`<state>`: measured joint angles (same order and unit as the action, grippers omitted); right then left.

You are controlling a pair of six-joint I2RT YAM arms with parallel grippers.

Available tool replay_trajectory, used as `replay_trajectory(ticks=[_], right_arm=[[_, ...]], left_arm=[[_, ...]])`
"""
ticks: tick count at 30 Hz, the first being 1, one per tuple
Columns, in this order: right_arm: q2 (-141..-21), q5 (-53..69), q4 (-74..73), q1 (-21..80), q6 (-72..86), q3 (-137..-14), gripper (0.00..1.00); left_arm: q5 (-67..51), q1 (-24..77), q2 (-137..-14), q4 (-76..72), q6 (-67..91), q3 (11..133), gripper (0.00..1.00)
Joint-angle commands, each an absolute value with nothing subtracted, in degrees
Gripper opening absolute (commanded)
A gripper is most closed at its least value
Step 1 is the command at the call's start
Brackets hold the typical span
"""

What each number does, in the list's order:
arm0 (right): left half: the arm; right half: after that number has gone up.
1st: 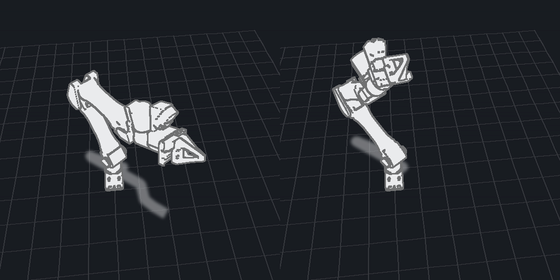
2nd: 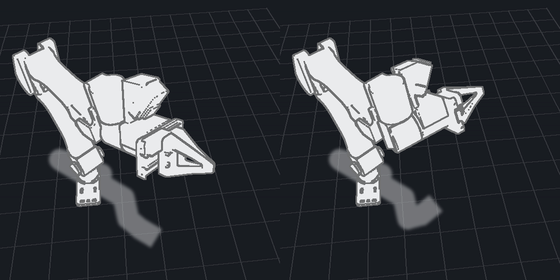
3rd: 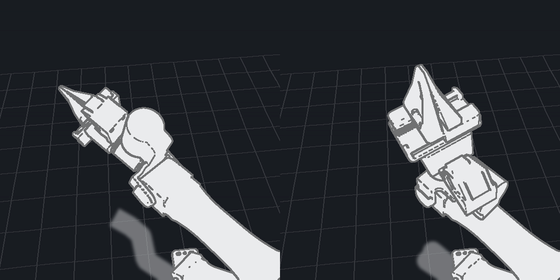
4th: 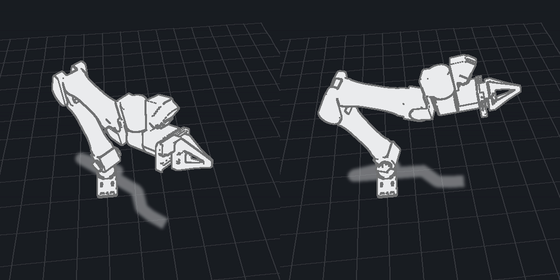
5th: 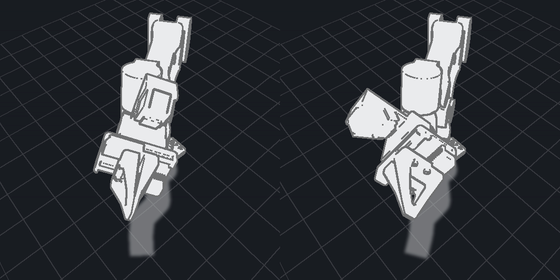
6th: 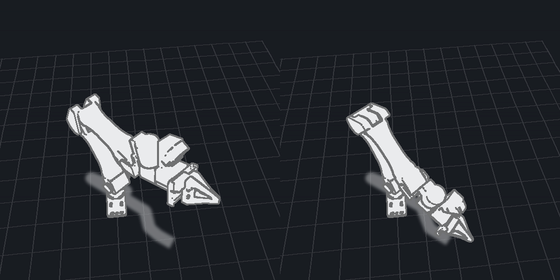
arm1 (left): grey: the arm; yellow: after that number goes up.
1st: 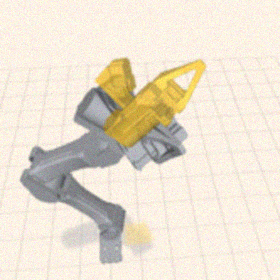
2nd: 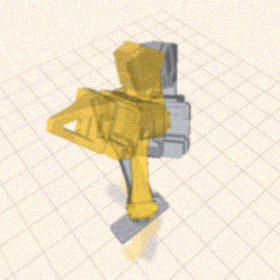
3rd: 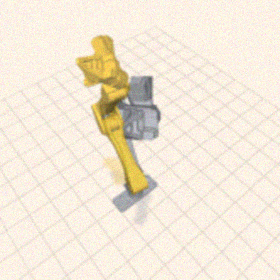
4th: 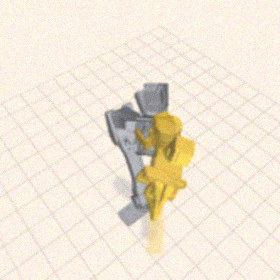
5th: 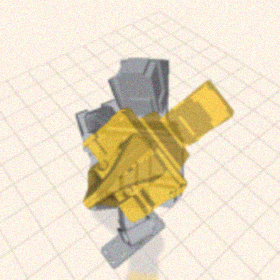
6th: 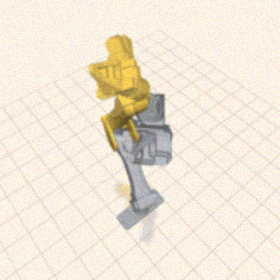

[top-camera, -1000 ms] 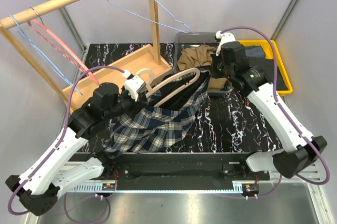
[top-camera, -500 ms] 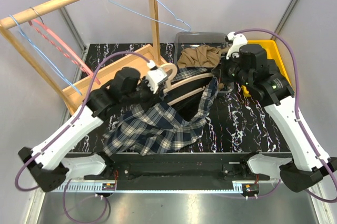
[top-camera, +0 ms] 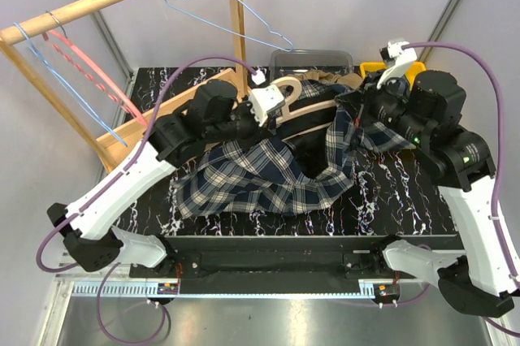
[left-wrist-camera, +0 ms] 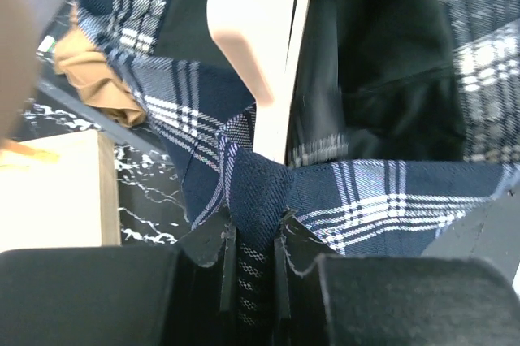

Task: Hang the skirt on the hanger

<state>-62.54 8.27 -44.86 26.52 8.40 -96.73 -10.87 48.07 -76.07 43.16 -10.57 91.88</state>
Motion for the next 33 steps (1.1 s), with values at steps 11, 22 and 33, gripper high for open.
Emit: replay_trajectory(ticks=[11,22,33], right_arm=[[-58.71,25.92,-37.53,31.64,8.54,-70.24,0.00],[-56.87,31.82,-29.11,37.26,3.61,-63.90,0.49],[-58.09,40.76,-27.42,37.27,-4.92,-67.67,0.67]], left_arm=[[-11.42,48.51,-74.10,31.04,-7.74,71.93,0.00],[-26.54,48.52,-59.43,24.26,-7.91,59.42,0.00],[-29.36,48.52,-56.33,26.98,-10.46,59.15,0.00]])
